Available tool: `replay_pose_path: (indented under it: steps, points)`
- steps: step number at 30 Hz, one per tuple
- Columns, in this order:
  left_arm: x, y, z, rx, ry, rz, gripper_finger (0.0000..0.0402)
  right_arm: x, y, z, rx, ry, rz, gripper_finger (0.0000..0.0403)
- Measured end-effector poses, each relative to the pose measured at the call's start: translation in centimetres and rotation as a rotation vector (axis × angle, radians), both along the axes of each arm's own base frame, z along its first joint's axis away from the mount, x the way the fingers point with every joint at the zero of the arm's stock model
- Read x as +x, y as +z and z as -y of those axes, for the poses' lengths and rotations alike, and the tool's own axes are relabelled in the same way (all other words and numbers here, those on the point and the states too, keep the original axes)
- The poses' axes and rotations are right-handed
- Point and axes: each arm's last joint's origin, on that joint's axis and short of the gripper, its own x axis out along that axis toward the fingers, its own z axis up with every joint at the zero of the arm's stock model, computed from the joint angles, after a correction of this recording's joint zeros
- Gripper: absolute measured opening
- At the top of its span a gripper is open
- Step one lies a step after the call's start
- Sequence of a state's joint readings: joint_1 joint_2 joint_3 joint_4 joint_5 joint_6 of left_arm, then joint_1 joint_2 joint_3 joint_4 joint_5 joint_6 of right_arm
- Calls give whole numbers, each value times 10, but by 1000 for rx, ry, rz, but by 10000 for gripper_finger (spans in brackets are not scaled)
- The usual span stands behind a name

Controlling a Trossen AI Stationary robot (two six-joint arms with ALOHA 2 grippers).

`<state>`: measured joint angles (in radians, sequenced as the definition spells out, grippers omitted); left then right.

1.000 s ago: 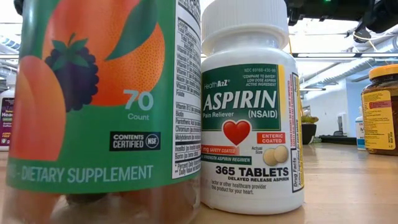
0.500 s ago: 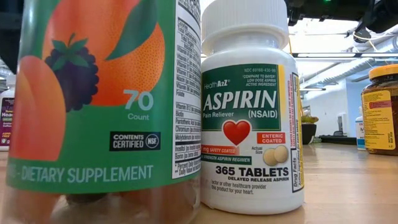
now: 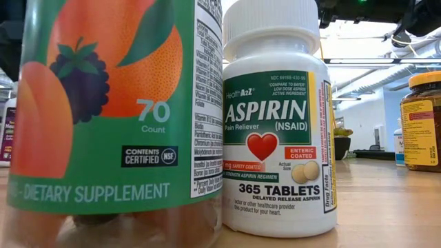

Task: Pick and place medicine bottles onto shelf by color
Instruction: Put the white and purple pill bottle on the shelf

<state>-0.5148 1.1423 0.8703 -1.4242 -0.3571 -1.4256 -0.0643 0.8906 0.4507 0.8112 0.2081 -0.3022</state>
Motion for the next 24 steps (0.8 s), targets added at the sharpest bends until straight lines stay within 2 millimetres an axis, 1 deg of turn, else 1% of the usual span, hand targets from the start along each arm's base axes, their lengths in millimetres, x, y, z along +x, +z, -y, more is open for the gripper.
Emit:
replay_pose_path:
  steps: [2,3,6,9,13,16,18,24]
  points:
    - [1,0,0,-3,0,15,225,0,0,0,-5,-1,-2,299]
    - [2,0,0,-3,2,17,223,0,0,0,-5,-1,-2,299]
    - [4,0,-2,-13,19,30,223,0,0,0,-7,-2,-2,299]
    - [12,4,-3,-40,22,76,228,0,0,0,-13,-4,0,299]
    - [26,15,-6,-67,-66,150,242,0,0,2,-23,-18,-7,299]
    - [34,30,-14,-51,-109,172,234,-1,0,5,-15,-29,-4,299]
    - [41,43,-21,-38,-136,195,226,-1,0,6,-4,-32,-1,299]
    - [63,100,-48,27,-233,284,231,-1,-1,10,12,-45,-5,299]
